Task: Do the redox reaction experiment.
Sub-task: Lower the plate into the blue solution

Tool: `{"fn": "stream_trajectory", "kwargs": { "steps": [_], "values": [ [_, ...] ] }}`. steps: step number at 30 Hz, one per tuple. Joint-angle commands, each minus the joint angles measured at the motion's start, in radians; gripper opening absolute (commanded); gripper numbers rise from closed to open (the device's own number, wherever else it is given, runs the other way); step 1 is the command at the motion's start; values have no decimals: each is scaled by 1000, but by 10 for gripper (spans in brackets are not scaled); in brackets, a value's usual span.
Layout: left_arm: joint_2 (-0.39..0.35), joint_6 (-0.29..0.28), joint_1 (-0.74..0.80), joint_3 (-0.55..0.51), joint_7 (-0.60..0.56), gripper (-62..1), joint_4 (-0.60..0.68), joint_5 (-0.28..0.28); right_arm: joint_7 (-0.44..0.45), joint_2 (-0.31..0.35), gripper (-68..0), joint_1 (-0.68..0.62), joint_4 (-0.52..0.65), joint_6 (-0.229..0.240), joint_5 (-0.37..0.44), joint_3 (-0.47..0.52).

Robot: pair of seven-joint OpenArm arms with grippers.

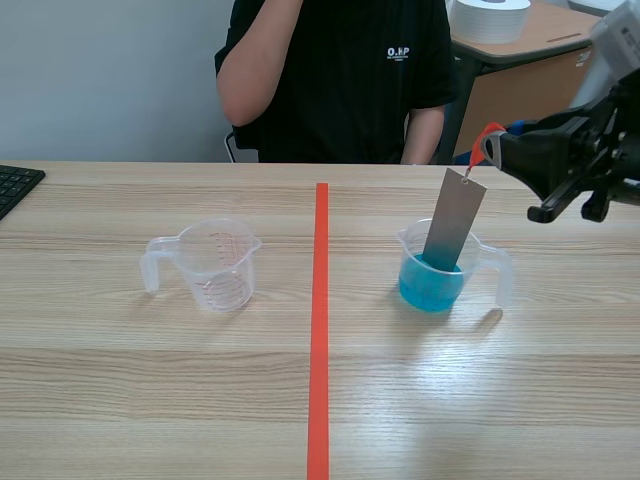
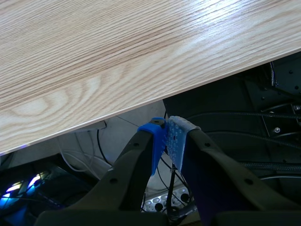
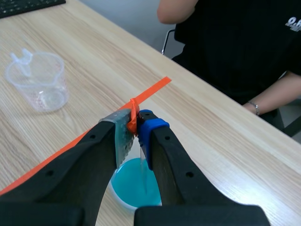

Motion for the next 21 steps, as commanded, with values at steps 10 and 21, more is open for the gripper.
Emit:
{"fn": "stream_trajectory", "kwargs": {
  "steps": [10, 21],
  "values": [
    [5, -3, 5, -7, -11, -562, 6, -3, 77, -38, -660, 51, -103, 6, -85, -46],
    [5, -2, 5, -7, -11, -562, 6, -3, 77, -38, -660, 51, -103, 6, -101, -46]
  ]
}}
